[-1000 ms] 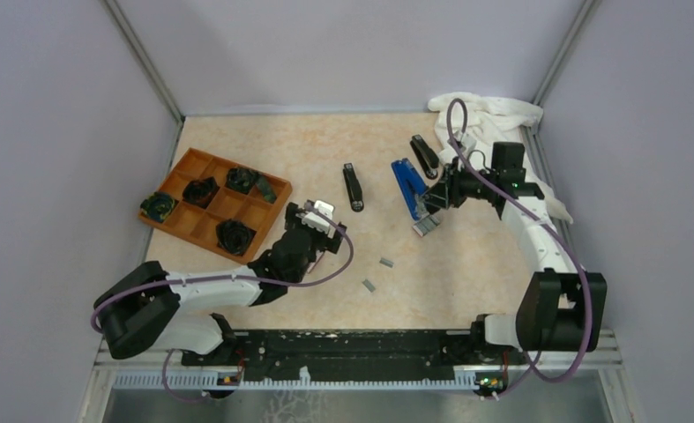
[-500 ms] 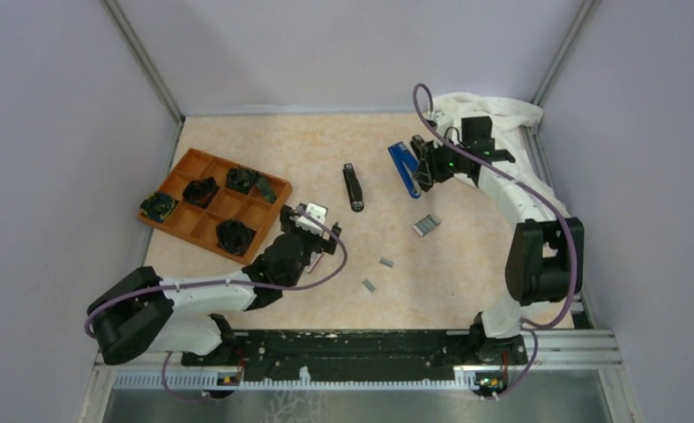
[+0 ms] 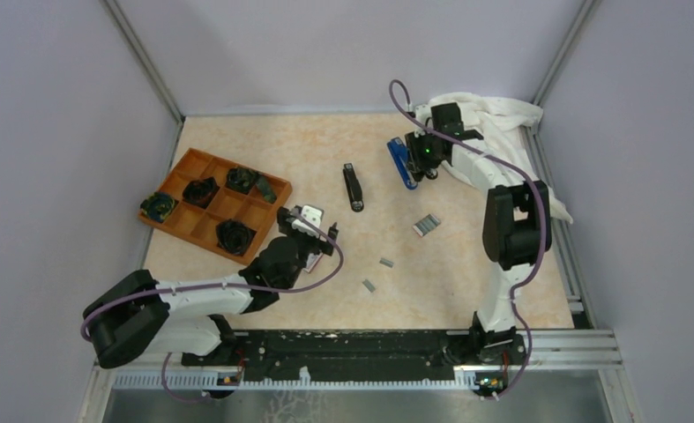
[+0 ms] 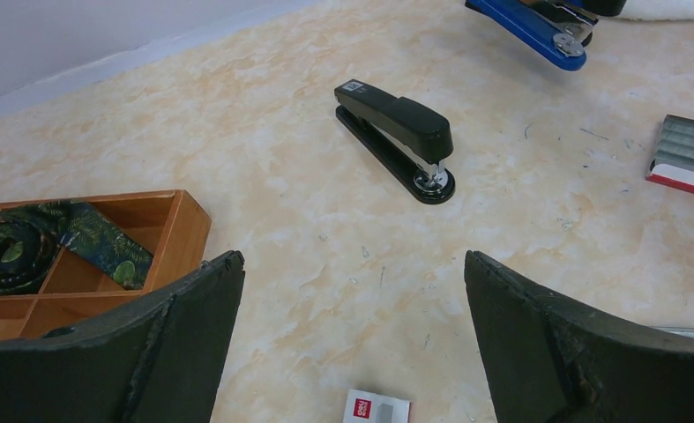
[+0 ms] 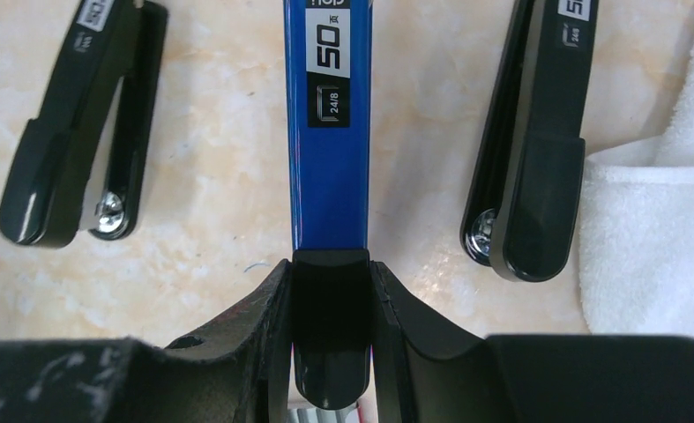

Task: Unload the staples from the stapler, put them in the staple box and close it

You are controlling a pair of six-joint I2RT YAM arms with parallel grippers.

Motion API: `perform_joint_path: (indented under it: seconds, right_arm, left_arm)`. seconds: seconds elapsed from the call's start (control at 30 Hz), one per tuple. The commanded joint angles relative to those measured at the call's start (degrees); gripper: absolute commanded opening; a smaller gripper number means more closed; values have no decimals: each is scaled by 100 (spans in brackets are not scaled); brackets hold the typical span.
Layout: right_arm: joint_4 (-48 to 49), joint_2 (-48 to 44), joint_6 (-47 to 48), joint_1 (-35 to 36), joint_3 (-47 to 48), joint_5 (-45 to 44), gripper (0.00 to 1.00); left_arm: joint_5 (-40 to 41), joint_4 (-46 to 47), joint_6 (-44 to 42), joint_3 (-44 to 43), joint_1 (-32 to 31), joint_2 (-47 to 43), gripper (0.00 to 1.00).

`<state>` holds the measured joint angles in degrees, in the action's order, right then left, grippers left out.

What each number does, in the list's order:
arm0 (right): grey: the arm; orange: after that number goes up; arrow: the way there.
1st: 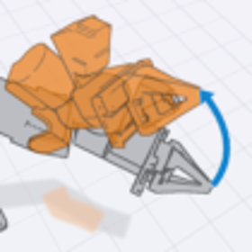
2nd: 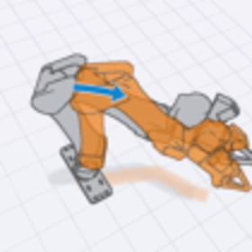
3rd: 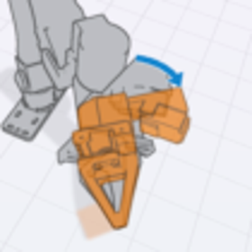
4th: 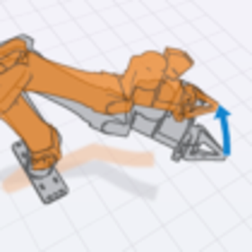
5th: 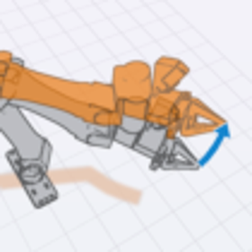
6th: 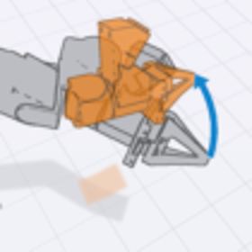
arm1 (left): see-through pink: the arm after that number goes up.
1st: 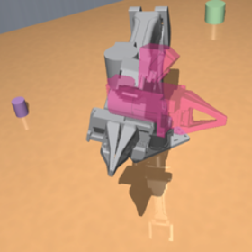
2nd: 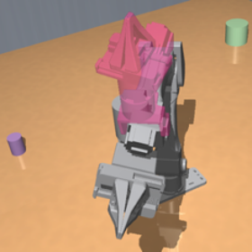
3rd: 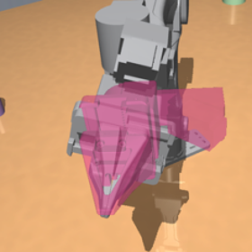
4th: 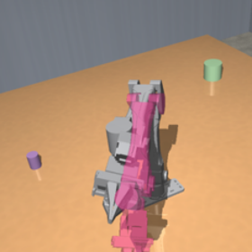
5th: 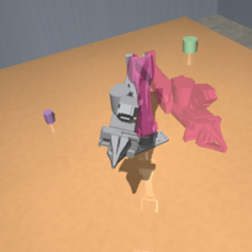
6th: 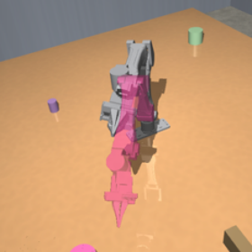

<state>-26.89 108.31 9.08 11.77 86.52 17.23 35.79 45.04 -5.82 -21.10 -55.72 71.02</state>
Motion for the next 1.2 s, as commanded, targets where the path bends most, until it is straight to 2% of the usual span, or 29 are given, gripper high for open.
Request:
perform_joint_path:
  seconds: [0.0,0.27,0.5,0.7,0.77,1.0,1.17]
  right_arm:
    - [203,120,-333,70,646,-600,0]
    - [104,583,-732,89,1068,-1135,0]
    - [-312,1073,-914,97,1716,-1253,6]
    - [-402,1315,-987,97,1978,-1231,13]
    - [-427,1358,-1000,97,2027,-1235,21]
    - [-537,1506,-1005,97,2261,-1227,34]
    - [-630,1549,-1030,93,2424,-1150,38]
  left_arm:
    - [-62,240,8,95,9,-138,99]
    - [-79,327,5,190,11,-212,99]
    - [-75,357,7,212,9,-240,99]
    - [-73,373,8,225,9,-247,99]
    - [-82,380,-1,234,7,-256,100]
    - [-76,399,6,256,12,-273,99]
    - [-72,409,8,265,9,-289,99]
